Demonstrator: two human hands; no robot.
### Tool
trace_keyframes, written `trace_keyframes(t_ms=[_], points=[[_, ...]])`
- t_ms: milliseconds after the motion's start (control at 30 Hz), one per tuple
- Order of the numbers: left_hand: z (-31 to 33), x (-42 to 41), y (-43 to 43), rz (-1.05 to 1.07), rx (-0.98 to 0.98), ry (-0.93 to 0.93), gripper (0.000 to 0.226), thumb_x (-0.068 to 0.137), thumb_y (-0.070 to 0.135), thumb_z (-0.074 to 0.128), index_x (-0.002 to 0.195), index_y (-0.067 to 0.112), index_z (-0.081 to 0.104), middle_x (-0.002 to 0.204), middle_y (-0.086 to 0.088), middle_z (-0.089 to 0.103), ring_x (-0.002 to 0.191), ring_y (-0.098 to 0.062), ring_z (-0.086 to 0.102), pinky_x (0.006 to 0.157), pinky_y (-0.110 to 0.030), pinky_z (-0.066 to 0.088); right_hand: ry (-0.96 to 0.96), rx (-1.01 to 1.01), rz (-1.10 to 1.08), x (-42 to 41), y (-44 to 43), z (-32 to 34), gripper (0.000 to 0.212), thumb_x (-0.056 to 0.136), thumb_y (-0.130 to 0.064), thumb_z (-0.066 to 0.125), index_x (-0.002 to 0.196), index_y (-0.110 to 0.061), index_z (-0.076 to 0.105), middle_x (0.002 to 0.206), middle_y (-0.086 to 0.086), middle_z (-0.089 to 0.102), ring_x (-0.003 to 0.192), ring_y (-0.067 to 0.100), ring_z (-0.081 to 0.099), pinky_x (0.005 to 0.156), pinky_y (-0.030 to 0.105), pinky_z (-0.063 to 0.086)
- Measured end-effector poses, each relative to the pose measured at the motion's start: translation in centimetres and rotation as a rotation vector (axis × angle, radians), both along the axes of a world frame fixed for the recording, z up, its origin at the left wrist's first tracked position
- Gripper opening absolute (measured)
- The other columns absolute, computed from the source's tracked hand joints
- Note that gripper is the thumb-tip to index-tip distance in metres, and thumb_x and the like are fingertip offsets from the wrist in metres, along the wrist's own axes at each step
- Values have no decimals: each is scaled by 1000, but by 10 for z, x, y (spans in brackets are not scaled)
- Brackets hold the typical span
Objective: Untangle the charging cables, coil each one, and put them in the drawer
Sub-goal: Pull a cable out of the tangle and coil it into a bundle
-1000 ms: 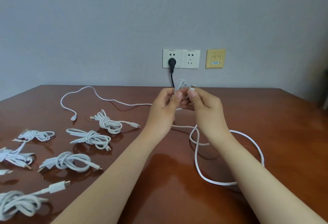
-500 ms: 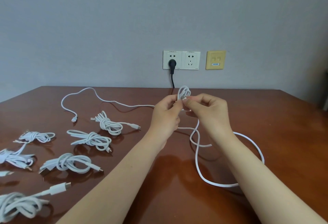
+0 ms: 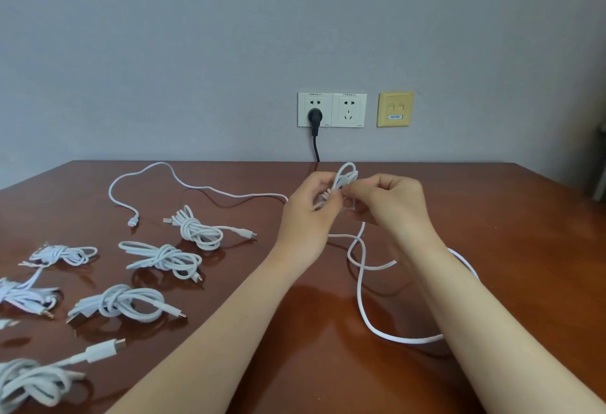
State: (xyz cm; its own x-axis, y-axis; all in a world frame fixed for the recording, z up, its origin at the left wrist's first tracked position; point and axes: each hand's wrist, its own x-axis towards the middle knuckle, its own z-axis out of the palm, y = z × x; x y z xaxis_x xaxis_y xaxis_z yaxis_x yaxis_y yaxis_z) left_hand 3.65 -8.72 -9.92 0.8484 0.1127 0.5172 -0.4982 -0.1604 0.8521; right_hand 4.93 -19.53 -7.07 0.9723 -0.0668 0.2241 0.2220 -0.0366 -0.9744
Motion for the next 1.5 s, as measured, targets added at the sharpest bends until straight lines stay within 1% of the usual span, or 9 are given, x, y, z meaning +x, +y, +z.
trace_keyframes(t_ms=[167,333,467,600,833,967,1167,1300,1500], points=[[-5,2,5,90,225,-40,22,92,13,53,101,32,60,91,19,68,92,-1,62,84,-21,46,18,-13,-18,0,-1,-1,26,68,-2,70,46,-14,64,50,3,62,52,18,59,78,48,56],[-4,0,5,100,301,-51,24,94,16,50,105,36,59,95,15,68,92,-1,61,81,-21,46,16,1,-15,-2,0,0,23,69,2,68,50,-10,64,49,4,61,49,19,59,76,47,57],[-1,1,2,-28,84,49,29,94,6,48,91,32,60,76,15,62,50,5,52,52,-13,35,46,14,-9,-5,0,2,20,70,3,68,52,-6,63,48,6,59,45,17,57,73,46,58],[2,-1,2,-120,54,101,28,94,3,47,88,28,60,57,21,56,44,7,47,43,-4,31,115,34,-6,-5,-1,2,17,69,5,67,57,-4,59,49,7,57,37,14,55,73,48,58],[-2,2,3,-52,133,69,32,94,9,49,91,38,60,77,15,62,54,7,52,53,-11,35,121,27,-21,-1,-2,-3,15,69,2,70,58,-6,62,51,7,60,38,13,56,73,47,58],[1,-1,6,18,299,26,33,93,10,51,95,41,61,93,22,65,90,8,58,76,-2,39,141,61,-10,1,-3,-5,14,70,3,69,61,-5,63,58,11,63,43,15,58,73,41,59],[2,1,4,67,218,3,30,91,5,52,96,33,64,87,21,65,81,7,59,73,-9,41,215,318,163,0,-2,-6,8,81,4,65,77,4,59,53,6,60,41,6,57,53,22,57],[-3,4,4,79,111,27,31,90,4,51,92,32,64,82,19,66,71,6,60,63,-13,42,276,220,290,0,2,-12,23,89,-14,60,107,-1,58,82,7,60,52,12,62,51,21,54],[7,2,3,62,122,-36,31,91,8,53,98,37,63,99,9,66,85,0,60,78,-16,45,163,292,333,1,0,-11,11,92,-15,55,82,-10,56,68,3,64,49,8,61,52,19,53]])
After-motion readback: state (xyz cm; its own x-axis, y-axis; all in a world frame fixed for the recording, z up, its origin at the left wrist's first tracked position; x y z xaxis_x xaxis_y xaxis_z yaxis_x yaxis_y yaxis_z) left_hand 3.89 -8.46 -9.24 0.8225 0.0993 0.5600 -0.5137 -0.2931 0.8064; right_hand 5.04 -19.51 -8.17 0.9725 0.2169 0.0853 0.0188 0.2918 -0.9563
